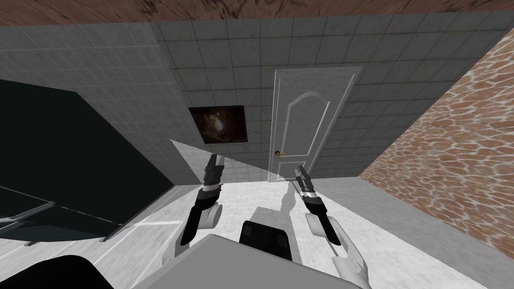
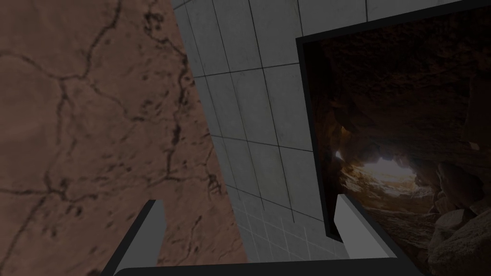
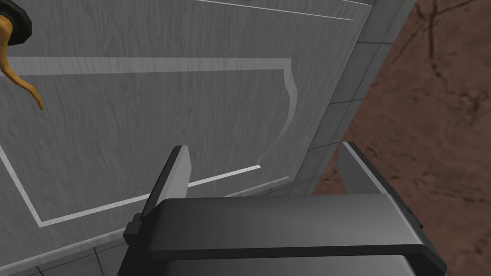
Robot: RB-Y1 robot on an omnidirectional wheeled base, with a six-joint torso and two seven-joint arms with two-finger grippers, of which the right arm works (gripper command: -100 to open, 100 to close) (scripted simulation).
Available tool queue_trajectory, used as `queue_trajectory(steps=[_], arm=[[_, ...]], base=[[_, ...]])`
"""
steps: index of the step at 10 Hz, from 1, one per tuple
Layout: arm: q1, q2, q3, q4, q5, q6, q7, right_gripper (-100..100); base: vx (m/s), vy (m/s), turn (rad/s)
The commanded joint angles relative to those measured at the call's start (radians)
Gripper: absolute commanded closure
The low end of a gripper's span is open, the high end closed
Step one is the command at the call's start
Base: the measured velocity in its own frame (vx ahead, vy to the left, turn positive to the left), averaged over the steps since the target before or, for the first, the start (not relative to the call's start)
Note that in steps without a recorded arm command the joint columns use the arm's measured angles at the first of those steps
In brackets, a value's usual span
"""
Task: Pull the door open
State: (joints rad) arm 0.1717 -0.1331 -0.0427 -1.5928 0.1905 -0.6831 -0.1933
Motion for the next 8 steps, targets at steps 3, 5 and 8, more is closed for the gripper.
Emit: queue_trajectory(steps=[3, 5, 8], arm=[[-0.037, -0.007, -0.002, 0.080, 0.010, -0.005, -0.011, -100], [-0.068, -0.016, -0.004, 0.154, 0.018, -0.012, -0.023, -100], [-0.100, -0.025, -0.007, 0.226, 0.026, -0.019, -0.034, -100]], base=[[0.063, -0.008, 0.004], [0.070, -0.003, 0.004], [0.075, -0.009, 0.003]])
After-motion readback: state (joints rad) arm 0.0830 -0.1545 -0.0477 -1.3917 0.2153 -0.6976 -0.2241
